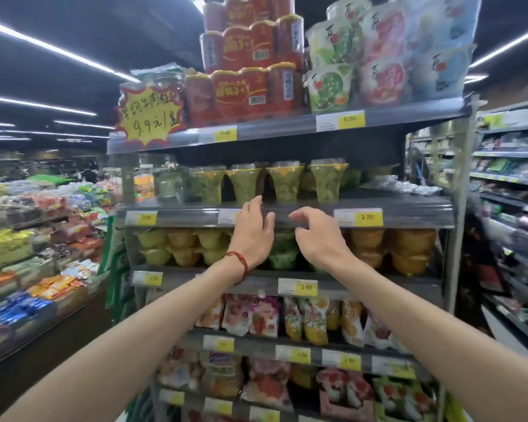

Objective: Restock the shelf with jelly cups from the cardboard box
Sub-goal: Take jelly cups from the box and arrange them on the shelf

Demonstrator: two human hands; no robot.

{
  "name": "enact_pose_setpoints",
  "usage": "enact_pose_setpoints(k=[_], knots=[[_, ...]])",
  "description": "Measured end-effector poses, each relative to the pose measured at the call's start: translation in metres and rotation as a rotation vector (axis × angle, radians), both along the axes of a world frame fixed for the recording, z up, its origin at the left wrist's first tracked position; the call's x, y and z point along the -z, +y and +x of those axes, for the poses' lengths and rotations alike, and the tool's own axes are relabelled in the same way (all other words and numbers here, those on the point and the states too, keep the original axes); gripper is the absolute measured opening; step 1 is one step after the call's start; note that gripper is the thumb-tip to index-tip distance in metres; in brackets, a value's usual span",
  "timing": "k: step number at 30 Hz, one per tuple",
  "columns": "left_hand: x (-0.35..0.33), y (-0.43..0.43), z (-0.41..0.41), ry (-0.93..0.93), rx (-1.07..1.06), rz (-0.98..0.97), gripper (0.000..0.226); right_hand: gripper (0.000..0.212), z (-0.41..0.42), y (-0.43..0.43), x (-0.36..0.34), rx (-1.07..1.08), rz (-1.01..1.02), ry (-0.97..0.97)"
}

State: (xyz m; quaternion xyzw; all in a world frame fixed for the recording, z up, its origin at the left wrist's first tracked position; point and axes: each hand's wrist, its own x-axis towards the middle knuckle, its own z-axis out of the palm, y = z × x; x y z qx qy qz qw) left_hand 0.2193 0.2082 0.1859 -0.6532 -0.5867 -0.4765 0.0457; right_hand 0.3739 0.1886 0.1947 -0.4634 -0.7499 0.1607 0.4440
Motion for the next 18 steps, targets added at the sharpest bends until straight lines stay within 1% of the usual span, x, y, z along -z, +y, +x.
enact_pose_setpoints(k=[2, 3, 6, 9, 11, 15, 18], knots=[[0.022, -0.019, -0.027, 0.024, 0.000, -0.016, 0.036, 0.038, -0.025, -0.013, 0.015, -0.026, -0.038, 0.013], [0.035, -0.030, -0.045, 0.027, -0.012, -0.052, 0.034, 0.038, -0.042, -0.019, 0.025, -0.041, -0.058, 0.010], [0.071, -0.063, -0.084, 0.000, -0.030, -0.192, 0.039, 0.039, -0.081, -0.035, 0.057, -0.079, -0.147, -0.008], [0.121, -0.101, -0.139, -0.028, -0.065, -0.318, 0.035, 0.039, -0.135, -0.053, 0.102, -0.150, -0.249, -0.037], [0.157, -0.124, -0.173, -0.049, -0.102, -0.401, 0.034, 0.037, -0.168, -0.064, 0.133, -0.216, -0.308, -0.099], [0.230, -0.172, -0.234, -0.155, -0.186, -0.570, 0.029, 0.028, -0.232, -0.079, 0.198, -0.442, -0.480, -0.280], [0.273, -0.195, -0.271, -0.232, -0.256, -0.676, 0.029, 0.023, -0.275, -0.080, 0.243, -0.572, -0.563, -0.375]])
